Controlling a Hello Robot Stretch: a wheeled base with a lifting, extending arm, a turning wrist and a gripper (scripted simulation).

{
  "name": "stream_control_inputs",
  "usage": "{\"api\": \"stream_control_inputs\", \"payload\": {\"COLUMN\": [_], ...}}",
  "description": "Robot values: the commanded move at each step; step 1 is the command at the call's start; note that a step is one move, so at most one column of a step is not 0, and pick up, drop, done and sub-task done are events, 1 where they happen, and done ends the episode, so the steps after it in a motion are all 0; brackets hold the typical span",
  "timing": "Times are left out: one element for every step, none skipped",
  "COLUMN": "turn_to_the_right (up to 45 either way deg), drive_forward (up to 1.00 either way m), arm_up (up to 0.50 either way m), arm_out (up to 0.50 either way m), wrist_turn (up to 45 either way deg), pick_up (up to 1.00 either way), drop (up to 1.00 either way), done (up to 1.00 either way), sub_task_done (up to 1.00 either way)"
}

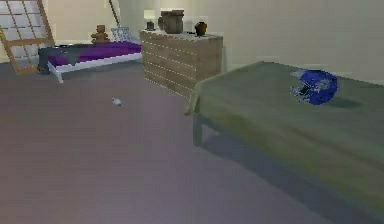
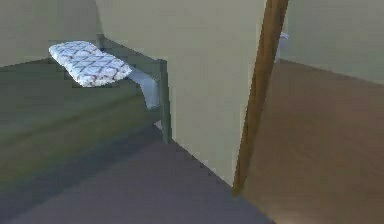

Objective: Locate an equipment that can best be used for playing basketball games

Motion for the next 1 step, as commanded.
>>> {"api": "stream_control_inputs", "payload": {"turn_to_the_right": [24.0], "drive_forward": [0.0], "arm_up": [0.0], "arm_out": [0.0], "wrist_turn": [0.0], "pick_up": [0.0], "drop": [0.0], "done": [0.0], "sub_task_done": [0.0]}}
